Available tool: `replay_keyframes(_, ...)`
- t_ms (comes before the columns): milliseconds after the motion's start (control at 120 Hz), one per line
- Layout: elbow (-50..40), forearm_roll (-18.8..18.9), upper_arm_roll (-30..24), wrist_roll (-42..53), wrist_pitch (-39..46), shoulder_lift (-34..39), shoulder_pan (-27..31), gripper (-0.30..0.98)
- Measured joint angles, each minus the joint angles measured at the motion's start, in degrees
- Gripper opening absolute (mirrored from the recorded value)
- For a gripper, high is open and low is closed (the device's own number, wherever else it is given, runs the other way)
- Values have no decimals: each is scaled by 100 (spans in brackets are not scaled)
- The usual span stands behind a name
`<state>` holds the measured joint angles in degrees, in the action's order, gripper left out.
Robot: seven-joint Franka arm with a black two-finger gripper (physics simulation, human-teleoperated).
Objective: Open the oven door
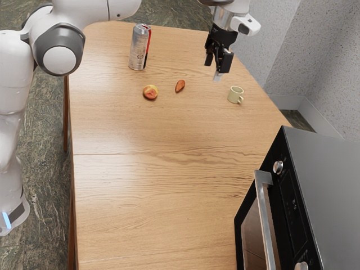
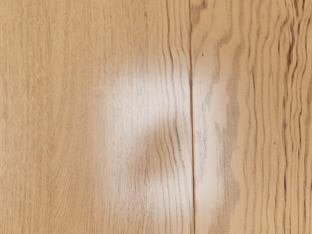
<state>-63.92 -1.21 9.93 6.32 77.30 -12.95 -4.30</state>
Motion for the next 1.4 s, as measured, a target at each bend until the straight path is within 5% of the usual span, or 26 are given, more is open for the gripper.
replay_keyframes(200, 69, 19, -4, 30, -14, 42, -3, 69)
replay_keyframes(283, 335, 49, -178, 156, -51, 761, 39, 69)
replay_keyframes(350, 401, 151, -903, 760, -5, 1387, 359, 69)
replay_keyframes(442, 452, 1032, -2767, 1528, 40, 1679, 1222, 69)
replay_keyframes(508, 452, 1337, -3936, 1970, 79, 1753, 463, 69)
replay_keyframes(550, 235, 1392, -4288, 2214, 167, 1869, -179, 68)
replay_keyframes(600, -513, 1370, -4473, 2486, 426, 2383, -265, 68)
replay_keyframes(700, -2486, 931, -4172, 3019, 1480, 3636, -210, 68)
replay_keyframes(850, -4698, 344, -3377, 3840, 3481, 4741, -1353, 69)
replay_keyframes(1033, -4743, 314, -3602, 4628, 5061, 4027, -1685, 69)
replay_keyframes(1275, -4977, 399, -3740, 5356, 5929, 3974, -2220, 69)
replay_keyframes(1400, -4933, 561, -3100, 5622, 6222, 3454, -3125, 69)
